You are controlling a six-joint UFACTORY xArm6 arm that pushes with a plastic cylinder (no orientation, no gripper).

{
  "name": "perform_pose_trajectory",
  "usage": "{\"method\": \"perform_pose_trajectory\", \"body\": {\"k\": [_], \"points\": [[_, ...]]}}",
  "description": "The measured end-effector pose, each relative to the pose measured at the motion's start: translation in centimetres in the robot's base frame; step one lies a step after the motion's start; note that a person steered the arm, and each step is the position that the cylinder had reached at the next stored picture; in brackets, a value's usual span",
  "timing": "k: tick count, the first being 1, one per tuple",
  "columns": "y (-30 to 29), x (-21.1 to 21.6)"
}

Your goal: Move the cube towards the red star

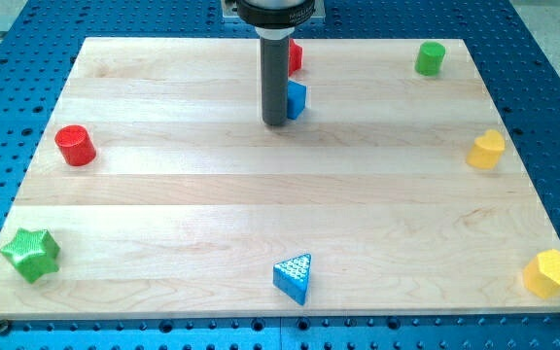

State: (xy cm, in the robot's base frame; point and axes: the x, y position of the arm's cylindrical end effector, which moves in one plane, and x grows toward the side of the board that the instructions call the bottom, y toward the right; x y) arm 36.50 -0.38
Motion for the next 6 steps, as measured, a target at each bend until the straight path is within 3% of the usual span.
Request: {"method": "perform_pose_trajectory", "body": {"k": [3,6], "points": [[1.7,1.5],[1.7,-2.4]]}}
